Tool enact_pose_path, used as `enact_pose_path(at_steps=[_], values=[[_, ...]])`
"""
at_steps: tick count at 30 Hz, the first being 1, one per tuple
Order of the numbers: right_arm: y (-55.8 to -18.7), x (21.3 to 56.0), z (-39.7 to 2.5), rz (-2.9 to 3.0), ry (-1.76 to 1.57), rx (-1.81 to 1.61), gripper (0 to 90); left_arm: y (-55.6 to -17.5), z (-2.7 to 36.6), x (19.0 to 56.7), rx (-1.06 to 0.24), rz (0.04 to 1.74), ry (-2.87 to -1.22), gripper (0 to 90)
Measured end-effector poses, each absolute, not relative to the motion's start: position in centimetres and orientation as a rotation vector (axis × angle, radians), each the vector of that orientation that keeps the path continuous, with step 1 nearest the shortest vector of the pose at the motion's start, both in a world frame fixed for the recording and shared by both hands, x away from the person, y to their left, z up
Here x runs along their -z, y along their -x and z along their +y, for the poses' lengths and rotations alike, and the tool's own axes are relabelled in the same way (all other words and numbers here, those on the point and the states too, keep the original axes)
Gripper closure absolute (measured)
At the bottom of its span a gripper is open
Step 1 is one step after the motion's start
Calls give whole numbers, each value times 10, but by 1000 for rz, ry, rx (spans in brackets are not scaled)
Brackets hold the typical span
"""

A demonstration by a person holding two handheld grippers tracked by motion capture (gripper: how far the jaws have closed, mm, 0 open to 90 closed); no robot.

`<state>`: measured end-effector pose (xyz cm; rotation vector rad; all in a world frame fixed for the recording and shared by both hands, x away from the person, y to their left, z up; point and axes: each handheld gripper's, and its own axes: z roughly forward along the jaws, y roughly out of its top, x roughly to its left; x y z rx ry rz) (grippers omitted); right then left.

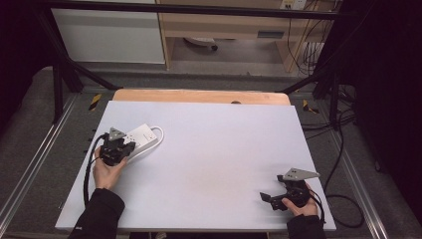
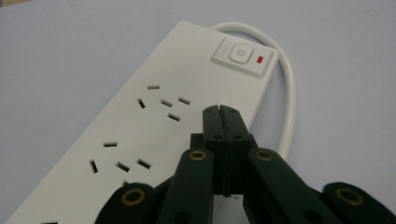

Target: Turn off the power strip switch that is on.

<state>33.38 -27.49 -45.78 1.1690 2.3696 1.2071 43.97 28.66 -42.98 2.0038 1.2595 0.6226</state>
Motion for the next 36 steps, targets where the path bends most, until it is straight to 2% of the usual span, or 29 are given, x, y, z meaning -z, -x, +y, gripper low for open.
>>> enact_pose_path(at_steps=[31, 36], values=[[-334, 458, -275, 2370, -1171, -1203, 8, -428, 288, 417, -564, 1208, -1996, 899], [-334, 458, -275, 2370, -1172, -1205, 8, -424, 287, 414, -544, 1193, -1995, 823]])
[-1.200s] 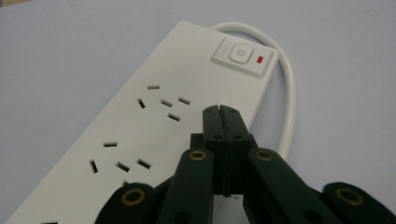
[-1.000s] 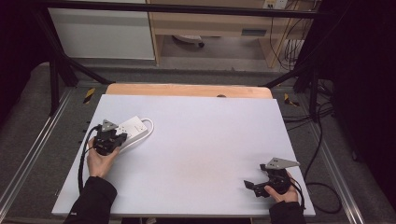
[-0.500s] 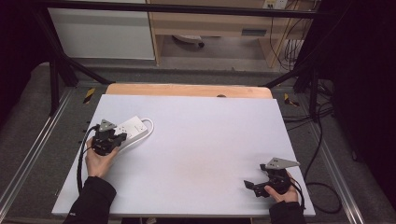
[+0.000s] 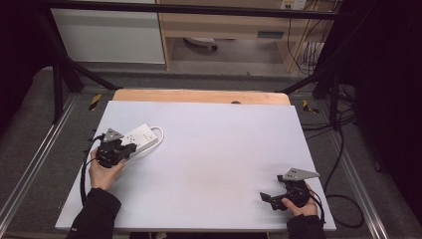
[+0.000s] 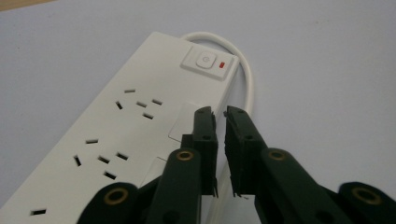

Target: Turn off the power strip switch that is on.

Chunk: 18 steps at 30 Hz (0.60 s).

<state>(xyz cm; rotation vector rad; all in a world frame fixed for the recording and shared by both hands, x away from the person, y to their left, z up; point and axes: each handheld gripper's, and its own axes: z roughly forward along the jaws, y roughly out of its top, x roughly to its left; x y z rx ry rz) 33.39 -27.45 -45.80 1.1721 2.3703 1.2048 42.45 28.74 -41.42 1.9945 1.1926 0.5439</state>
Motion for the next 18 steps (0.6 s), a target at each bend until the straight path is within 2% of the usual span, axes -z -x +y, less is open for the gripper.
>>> enact_pose_path(at_steps=[6, 18], values=[[-334, 458, -275, 2371, -1173, -1203, 8, -419, 287, 412, -529, 1164, -2007, 679], [-334, 458, -275, 2368, -1171, -1207, 8, -407, 288, 410, -507, 1138, -2031, 328]])
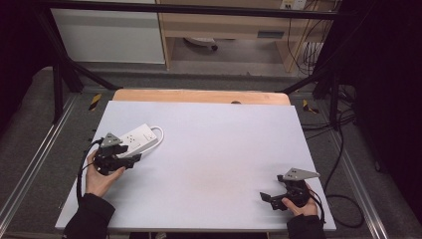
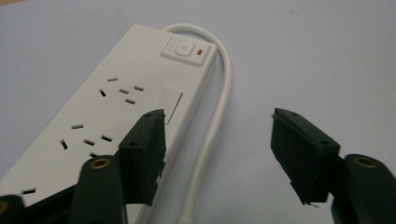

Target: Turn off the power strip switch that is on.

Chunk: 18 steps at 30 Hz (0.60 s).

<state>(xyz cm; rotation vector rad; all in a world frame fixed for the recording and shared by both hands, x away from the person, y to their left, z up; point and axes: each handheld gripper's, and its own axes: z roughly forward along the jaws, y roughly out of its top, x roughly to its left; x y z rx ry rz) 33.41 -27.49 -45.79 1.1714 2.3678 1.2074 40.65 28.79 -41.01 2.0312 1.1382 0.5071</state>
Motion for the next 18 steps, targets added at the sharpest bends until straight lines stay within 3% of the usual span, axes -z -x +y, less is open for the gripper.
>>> enact_pose_path(at_steps=[9, 18], values=[[-334, 458, -275, 2367, -1175, -1210, 8, -397, 286, 404, -483, 1121, -2065, 98], [-333, 457, -275, 2367, -1177, -1214, 8, -383, 280, 404, -500, 1086, -2093, 30]])
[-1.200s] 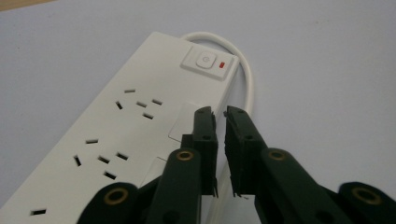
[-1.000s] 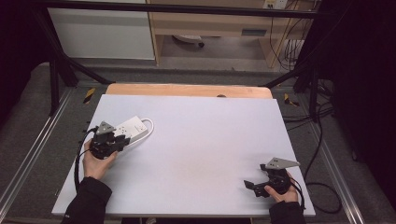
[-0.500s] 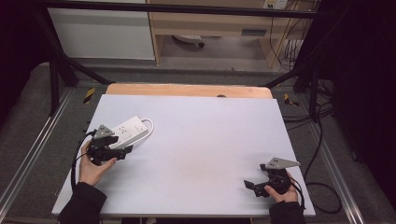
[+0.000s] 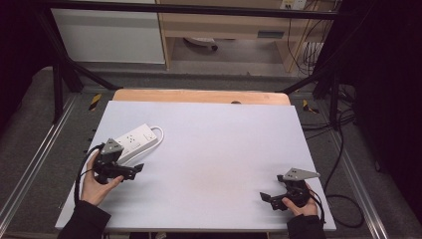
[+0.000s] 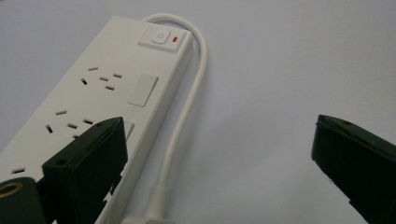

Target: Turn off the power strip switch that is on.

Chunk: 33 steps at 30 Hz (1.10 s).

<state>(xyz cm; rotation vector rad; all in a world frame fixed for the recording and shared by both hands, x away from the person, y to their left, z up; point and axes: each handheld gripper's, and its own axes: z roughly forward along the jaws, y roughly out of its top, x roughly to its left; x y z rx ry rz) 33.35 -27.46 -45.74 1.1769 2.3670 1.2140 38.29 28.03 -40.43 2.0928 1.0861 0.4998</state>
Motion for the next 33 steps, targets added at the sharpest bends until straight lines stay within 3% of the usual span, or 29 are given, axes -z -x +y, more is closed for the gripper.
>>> enact_pose_path(at_steps=[33], values=[[-334, 458, -274, 2375, -1173, -1209, 8, -337, 282, 437, -468, 1033, -2091, 45]])
